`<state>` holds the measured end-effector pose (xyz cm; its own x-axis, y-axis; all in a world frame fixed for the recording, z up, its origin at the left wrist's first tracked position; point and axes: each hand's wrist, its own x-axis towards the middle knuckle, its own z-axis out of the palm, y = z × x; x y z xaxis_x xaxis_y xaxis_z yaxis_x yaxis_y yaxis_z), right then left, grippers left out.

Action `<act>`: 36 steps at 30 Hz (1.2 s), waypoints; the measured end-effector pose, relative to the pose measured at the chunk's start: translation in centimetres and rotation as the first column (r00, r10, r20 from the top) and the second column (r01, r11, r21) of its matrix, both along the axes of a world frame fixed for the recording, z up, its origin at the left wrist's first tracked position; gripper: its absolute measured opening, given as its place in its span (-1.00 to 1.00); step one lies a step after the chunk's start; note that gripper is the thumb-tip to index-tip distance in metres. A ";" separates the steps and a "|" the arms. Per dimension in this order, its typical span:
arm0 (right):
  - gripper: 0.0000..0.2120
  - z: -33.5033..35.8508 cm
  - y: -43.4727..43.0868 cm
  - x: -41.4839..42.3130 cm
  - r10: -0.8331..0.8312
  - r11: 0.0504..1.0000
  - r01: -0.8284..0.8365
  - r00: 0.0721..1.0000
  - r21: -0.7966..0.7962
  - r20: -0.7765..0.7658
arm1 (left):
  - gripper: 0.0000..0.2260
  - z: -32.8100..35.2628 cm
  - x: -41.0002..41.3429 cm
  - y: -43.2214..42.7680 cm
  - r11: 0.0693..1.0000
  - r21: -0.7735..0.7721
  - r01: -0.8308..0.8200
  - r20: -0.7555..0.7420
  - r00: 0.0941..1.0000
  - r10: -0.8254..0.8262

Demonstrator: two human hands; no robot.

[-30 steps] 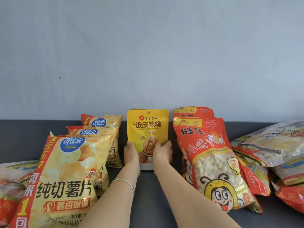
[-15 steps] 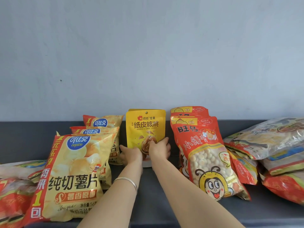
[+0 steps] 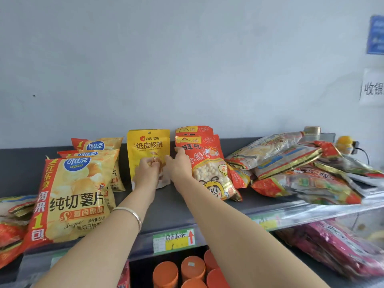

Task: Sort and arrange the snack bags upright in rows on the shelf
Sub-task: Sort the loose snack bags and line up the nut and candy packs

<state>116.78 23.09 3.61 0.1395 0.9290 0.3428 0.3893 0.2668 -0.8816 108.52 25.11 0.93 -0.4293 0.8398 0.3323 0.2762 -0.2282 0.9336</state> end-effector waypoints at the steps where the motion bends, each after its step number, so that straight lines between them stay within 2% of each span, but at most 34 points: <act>1: -0.57 0.3 -0.5 0.9 -0.007 1.000 0.006 1.000 0.028 0.029 | -0.74 0.1 0.3 -0.3 1.000 0.007 -0.007 -0.083 0.997 0.007; 6: -0.63 1.3 -2.2 6.0 -0.091 0.987 0.064 0.978 0.146 0.186 | -0.76 0.6 2.9 -1.4 0.996 0.085 0.002 -0.406 0.913 0.033; 9: -0.59 1.2 -2.4 9.5 -0.159 0.980 0.114 0.942 0.163 0.297 | -0.80 0.6 5.1 -1.6 0.989 0.143 0.046 -0.518 0.855 0.035; 12: -0.59 0.7 -2.3 13.1 -0.177 0.980 0.125 0.905 0.157 0.386 | -0.78 0.5 7.8 -1.4 0.992 0.091 0.089 -0.621 0.784 -0.013; 15: -0.60 0.3 -2.0 16.9 -0.174 0.982 0.120 0.868 0.144 0.465 | -0.76 0.3 11.2 -1.3 0.995 0.067 0.068 -0.727 0.687 0.002; 18: -0.58 0.2 -1.6 20.9 -0.187 0.981 0.122 0.792 0.151 0.581 | -0.74 0.1 15.3 -1.2 0.990 0.058 0.127 -0.801 0.598 -0.030; 22: -0.63 -0.2 -0.8 26.3 -0.235 0.971 0.135 0.667 0.195 0.707 | -0.71 -0.2 20.4 -0.6 0.987 0.068 0.144 -0.923 0.384 0.008; 24: -0.69 -0.3 -0.3 28.7 -0.248 0.968 0.133 0.610 0.211 0.753 | -0.69 -0.4 22.7 -0.2 0.985 0.087 0.151 -0.948 0.316 0.036; 28: -0.72 -0.4 0.7 32.8 -0.264 0.964 0.128 0.532 0.232 0.804 | -0.61 -0.1 26.9 0.9 0.980 0.101 0.172 -0.936 0.351 0.034; 31: -0.70 -0.4 1.1 35.0 -0.291 0.956 0.144 0.552 0.254 0.782 | -0.56 0.2 29.2 1.6 0.969 0.111 0.222 -0.928 0.372 0.021; 36: -0.72 -0.6 2.1 38.3 -0.302 0.953 0.151 0.566 0.263 0.767 | -0.55 0.6 31.4 3.0 0.969 0.098 0.227 -0.949 0.314 0.022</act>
